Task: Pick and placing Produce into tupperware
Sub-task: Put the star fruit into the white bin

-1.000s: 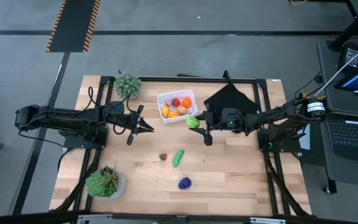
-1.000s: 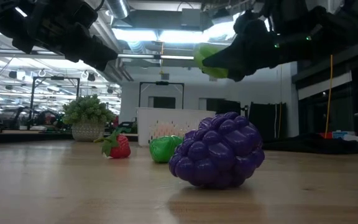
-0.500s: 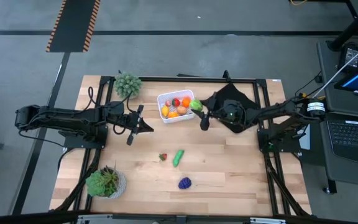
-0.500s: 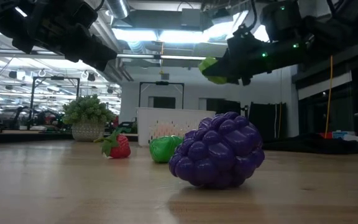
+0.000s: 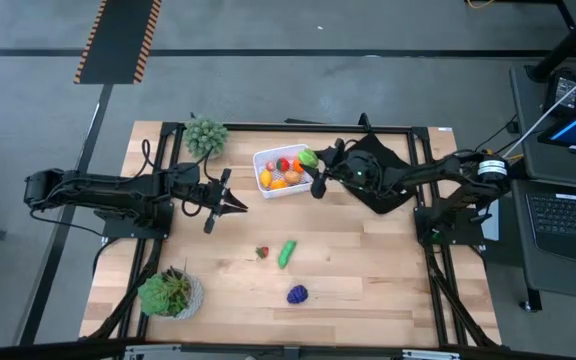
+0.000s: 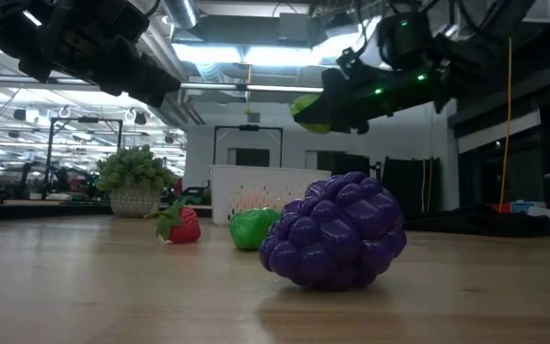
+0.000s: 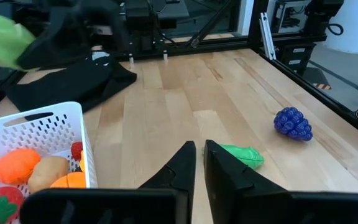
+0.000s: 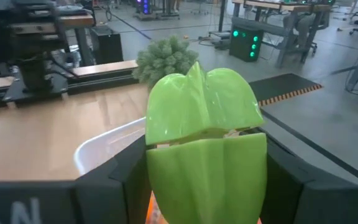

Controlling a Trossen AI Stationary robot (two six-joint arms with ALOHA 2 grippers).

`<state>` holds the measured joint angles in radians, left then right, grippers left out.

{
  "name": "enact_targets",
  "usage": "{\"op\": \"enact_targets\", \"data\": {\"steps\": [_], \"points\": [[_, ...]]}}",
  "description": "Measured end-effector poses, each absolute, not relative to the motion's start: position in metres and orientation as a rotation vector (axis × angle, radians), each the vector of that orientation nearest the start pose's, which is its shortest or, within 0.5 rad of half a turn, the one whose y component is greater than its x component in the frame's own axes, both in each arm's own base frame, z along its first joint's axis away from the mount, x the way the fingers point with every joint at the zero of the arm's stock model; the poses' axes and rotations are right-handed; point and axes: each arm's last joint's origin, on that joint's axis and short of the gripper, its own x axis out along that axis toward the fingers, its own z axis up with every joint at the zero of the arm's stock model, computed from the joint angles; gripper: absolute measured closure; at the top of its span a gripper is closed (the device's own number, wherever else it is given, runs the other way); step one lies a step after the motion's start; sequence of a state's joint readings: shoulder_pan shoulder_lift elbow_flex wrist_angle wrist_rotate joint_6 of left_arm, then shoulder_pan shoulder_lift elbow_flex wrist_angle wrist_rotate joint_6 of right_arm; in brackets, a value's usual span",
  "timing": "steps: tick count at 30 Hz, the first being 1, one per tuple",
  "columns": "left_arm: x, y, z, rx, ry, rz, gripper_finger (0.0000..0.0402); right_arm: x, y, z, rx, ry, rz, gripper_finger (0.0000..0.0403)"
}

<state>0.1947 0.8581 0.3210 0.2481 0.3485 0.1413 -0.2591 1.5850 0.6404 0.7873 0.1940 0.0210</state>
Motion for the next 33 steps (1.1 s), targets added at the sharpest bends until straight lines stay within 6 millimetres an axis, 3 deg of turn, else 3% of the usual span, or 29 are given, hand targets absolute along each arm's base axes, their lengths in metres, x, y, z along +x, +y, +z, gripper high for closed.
{"op": "enact_targets", "data": {"steps": [8,16,23,33], "points": [[0.178,0.025,0.202,0.063,0.268,-0.172,0.0354,0.336,-0.108,0.186,0.006,0.176,-0.481,0.019],[0.178,0.025,0.202,0.062,0.27,-0.173,0.0336,0.364,-0.123,0.195,0.012,0.429,-0.385,0.019],[0.178,0.025,0.202,0.064,0.27,-0.173,0.0323,0.371,-0.126,0.219,-0.031,0.699,-0.337,0.019],[0.178,0.025,0.202,0.088,0.267,-0.176,0.0308,0.371,-0.128,0.252,-0.079,0.856,-0.213,0.019]]}}
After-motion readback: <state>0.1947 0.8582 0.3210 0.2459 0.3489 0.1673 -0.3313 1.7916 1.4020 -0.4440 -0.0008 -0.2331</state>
